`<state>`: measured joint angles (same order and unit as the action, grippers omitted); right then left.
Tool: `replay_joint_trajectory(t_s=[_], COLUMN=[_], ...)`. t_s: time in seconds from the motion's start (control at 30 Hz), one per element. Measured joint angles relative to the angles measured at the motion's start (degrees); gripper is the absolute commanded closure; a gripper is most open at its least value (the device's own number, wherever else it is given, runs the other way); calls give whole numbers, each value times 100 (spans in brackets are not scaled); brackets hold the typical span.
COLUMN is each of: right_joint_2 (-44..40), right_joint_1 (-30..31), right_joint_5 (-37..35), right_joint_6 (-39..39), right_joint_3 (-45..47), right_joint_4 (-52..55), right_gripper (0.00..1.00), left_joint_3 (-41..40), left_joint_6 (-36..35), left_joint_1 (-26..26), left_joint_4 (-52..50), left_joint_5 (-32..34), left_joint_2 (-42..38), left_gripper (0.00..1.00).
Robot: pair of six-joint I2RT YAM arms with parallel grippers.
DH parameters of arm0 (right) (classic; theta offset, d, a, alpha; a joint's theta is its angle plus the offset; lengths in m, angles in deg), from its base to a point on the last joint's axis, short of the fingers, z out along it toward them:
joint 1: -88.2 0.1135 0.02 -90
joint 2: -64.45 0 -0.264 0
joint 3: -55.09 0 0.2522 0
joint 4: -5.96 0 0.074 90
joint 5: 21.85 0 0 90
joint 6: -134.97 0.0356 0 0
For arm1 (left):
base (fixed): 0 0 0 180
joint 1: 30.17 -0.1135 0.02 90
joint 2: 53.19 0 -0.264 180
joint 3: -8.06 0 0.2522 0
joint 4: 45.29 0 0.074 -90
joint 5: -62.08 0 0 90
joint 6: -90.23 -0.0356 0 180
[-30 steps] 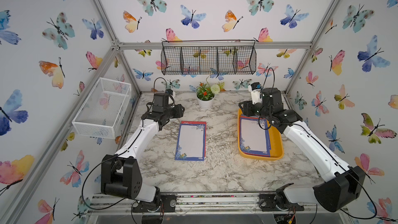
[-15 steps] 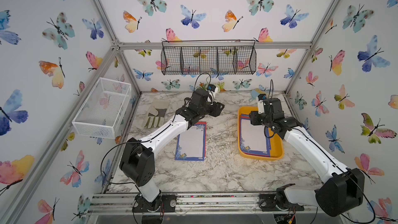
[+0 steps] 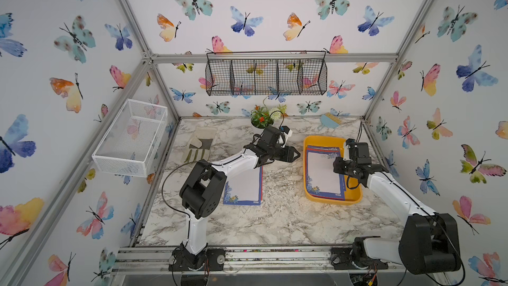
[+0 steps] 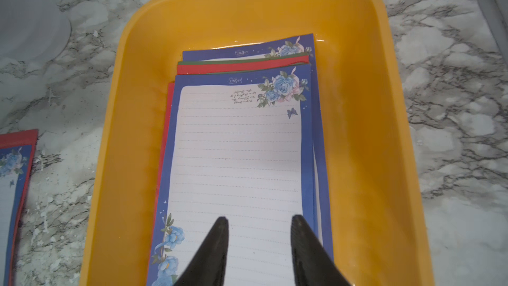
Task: Take out the stationery paper from the storage box
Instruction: Pick up the stationery paper from the storage box.
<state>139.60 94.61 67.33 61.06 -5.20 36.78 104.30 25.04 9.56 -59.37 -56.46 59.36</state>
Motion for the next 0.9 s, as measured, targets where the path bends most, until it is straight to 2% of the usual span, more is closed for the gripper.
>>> replay_joint_trajectory(t_s=[0.13, 0.33, 0.57, 0.9], right_joint_2=[162, 479, 800, 813], right_joint_1=[-155, -306, -323, -490], right_joint_5=[74, 153, 190, 186], right_joint_6=[103, 232, 254, 251], right_joint_3=[260, 518, 518, 608], right_joint_4=[-339, -688, -772, -813], right_gripper=[70, 68, 64, 60], left_joint_3=[2, -70, -76, -103], left_joint_6=[424, 942, 1252, 1311], left_joint_1=[0, 4, 15, 52], left_joint_4=[192, 378, 442, 463], left_joint_5=[-599, -1196, -1495, -1591], left_joint_2=[332, 658, 831, 835], left_gripper=[47, 47, 47, 47])
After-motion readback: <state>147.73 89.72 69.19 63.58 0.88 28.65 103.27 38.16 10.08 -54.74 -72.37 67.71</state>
